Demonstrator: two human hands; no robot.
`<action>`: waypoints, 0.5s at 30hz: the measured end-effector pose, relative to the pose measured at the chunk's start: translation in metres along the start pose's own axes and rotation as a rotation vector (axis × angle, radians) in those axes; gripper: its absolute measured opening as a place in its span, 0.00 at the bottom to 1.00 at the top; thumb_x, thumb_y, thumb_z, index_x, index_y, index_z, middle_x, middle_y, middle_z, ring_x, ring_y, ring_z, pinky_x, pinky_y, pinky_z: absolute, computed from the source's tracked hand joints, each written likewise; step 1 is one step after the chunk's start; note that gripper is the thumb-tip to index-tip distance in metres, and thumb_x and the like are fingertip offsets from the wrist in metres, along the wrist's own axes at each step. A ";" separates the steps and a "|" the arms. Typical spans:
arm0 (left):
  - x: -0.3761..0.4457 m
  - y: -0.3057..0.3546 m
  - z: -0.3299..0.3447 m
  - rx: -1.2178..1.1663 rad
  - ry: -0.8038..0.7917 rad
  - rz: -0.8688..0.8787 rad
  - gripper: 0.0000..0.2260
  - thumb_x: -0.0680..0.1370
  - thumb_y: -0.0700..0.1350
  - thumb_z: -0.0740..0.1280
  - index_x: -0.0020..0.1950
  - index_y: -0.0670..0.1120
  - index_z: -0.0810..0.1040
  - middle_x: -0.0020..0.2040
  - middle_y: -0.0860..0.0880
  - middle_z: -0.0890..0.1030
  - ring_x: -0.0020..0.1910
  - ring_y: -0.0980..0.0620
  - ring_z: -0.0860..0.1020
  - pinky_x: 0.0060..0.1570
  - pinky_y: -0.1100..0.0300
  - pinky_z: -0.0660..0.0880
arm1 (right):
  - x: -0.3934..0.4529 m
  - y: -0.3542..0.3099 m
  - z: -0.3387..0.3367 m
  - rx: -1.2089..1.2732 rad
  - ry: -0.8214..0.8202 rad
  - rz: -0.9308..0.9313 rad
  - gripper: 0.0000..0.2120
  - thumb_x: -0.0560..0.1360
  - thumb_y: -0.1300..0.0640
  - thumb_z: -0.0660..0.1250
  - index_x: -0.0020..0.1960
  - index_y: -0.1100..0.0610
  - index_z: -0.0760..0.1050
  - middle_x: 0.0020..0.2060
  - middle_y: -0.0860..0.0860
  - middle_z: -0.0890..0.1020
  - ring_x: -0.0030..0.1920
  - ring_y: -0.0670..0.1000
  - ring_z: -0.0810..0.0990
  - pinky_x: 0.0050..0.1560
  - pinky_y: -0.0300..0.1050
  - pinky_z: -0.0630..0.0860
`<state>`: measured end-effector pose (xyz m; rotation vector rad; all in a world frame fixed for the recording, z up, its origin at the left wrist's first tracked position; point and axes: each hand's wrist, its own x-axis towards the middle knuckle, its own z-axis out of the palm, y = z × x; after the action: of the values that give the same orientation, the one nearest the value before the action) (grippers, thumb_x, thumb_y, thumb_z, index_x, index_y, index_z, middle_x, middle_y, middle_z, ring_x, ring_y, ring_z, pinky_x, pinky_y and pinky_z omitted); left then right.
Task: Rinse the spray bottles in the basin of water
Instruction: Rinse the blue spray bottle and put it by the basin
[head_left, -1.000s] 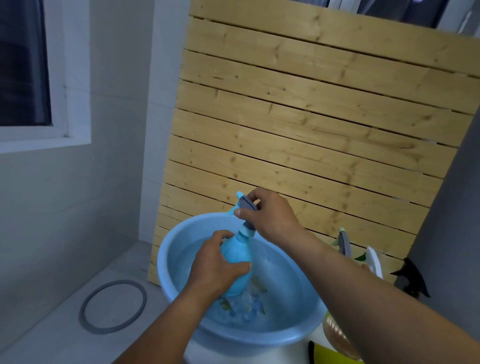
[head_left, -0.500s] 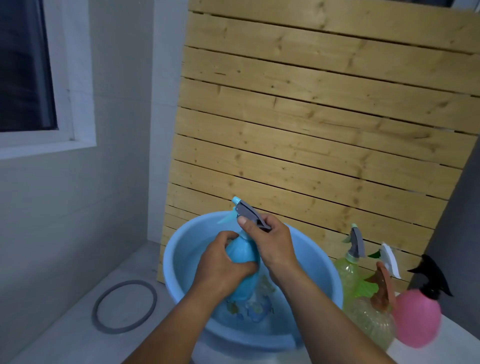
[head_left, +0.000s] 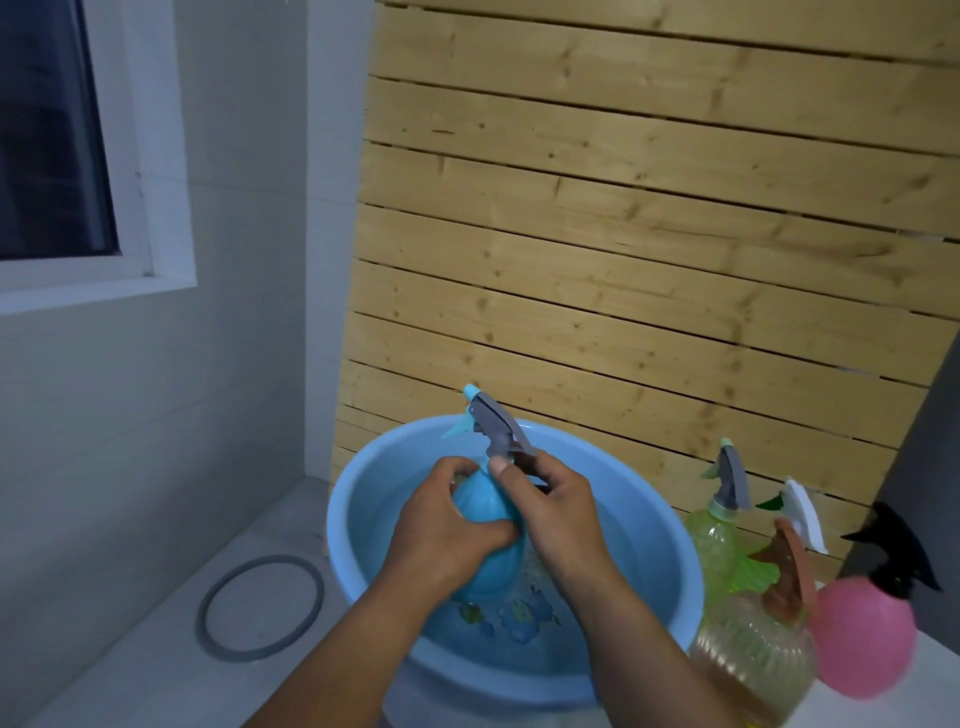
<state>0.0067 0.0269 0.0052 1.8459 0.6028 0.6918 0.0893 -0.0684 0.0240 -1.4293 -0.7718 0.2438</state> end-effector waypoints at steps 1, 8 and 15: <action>0.000 0.000 0.000 -0.001 -0.003 -0.001 0.28 0.60 0.53 0.78 0.57 0.60 0.71 0.49 0.56 0.78 0.46 0.56 0.79 0.48 0.53 0.80 | 0.000 0.001 0.000 -0.012 0.009 0.001 0.07 0.73 0.51 0.72 0.51 0.47 0.83 0.45 0.48 0.86 0.46 0.48 0.85 0.44 0.41 0.80; -0.002 0.001 0.002 -0.013 -0.026 0.016 0.27 0.57 0.55 0.76 0.54 0.60 0.72 0.46 0.55 0.81 0.43 0.58 0.81 0.45 0.54 0.81 | -0.001 0.003 0.003 -0.021 0.054 -0.004 0.15 0.68 0.52 0.78 0.50 0.52 0.77 0.45 0.53 0.84 0.48 0.54 0.84 0.53 0.55 0.81; -0.001 0.000 0.001 0.002 -0.004 -0.010 0.29 0.56 0.58 0.75 0.55 0.61 0.70 0.46 0.56 0.79 0.41 0.60 0.79 0.36 0.63 0.74 | -0.003 0.000 0.002 -0.010 -0.064 0.010 0.09 0.75 0.51 0.68 0.55 0.45 0.81 0.45 0.49 0.86 0.47 0.49 0.85 0.49 0.44 0.81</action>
<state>0.0068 0.0255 0.0051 1.8446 0.6102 0.6808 0.0858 -0.0688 0.0226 -1.4406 -0.8191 0.2943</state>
